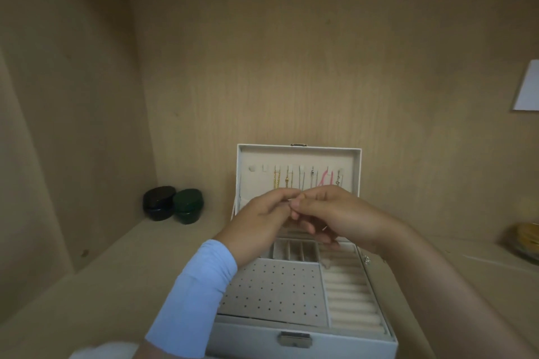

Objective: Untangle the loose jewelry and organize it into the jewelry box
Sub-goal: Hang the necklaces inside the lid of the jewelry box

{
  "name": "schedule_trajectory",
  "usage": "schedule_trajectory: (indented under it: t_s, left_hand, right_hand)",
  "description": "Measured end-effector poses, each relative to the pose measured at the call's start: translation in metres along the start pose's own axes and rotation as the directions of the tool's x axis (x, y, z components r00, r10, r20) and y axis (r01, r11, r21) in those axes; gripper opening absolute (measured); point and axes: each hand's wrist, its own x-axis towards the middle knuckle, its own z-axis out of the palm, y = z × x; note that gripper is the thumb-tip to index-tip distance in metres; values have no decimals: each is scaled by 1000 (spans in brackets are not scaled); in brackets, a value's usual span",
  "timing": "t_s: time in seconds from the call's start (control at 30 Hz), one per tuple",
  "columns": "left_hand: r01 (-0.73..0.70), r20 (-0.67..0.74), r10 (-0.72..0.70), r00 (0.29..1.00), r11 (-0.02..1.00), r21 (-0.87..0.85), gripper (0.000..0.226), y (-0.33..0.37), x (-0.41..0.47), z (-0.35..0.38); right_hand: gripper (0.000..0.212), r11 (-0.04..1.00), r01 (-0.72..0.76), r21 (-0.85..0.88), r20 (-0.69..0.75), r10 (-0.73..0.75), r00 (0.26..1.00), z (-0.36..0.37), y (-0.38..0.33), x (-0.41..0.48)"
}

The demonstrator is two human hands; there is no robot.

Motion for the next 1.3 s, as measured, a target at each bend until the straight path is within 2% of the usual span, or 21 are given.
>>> schedule_trajectory:
  t_s: [0.03, 0.1, 0.23, 0.37, 0.5, 0.67, 0.8, 0.87, 0.93, 1.0, 1.13, 1.2, 1.3]
  left_hand:
    - [30, 10, -29, 1000, 998, -51, 26, 1, 0, 1]
    - [65, 12, -65, 998, 997, -32, 20, 2, 0, -1]
    - [28, -15, -28, 999, 999, -30, 18, -2, 0, -7]
    - [39, -40, -49, 998, 974, -223, 21, -11, 3, -20]
    - [57, -34, -81, 996, 889, -455, 23, -19, 4, -31]
    - [65, -42, -105, 994, 832, -551, 22, -26, 3, -42]
    - [71, -104, -133, 986, 883, -463, 16, -30, 3, -45]
    - [53, -119, -110, 987, 914, -403, 25, -30, 5, -41]
    - [15, -81, -43, 996, 949, -314, 35, -26, 5, -35]
    - [-14, -8, 13, 1000, 977, -213, 31, -23, 5, -28]
    - [66, 14, -65, 998, 972, -225, 22, -19, 8, -28]
    - [78, -12, -80, 997, 989, -128, 21, -15, 13, -36]
    - [41, -43, -35, 998, 989, 143, 15, -10, 24, -53]
  right_hand:
    - [27, 1000, -5, 7, -17, 5, 1000, 1, 0, 1]
    - [30, 999, -24, 21, -44, 25, 999, -1, 2, 1]
    - [30, 997, -61, 40, -28, 62, 998, -3, 3, -1]
    - [28, 994, -105, 32, 67, 103, 992, -8, 5, -3]
    - [20, 994, -87, 66, 89, 81, 993, -8, 11, -3]
    - [18, 992, -94, 83, 59, 89, 994, -6, 16, -2]
    - [18, 996, -31, 81, -33, 34, 999, 2, 9, 0]
    - [19, 1000, 6, 13, -82, -5, 997, 8, 4, 3]
    - [21, 999, 31, -39, -109, -36, 993, 16, 0, 8]
    - [24, 998, 46, -43, -140, -52, 989, 22, -5, 14]
    - [29, 998, 18, -53, -212, -29, 977, 27, -12, 26]
    - [28, 996, -17, -84, -233, -3, 973, 26, -15, 31]
    - [27, 988, -58, -143, -236, 23, 972, 21, -21, 36]
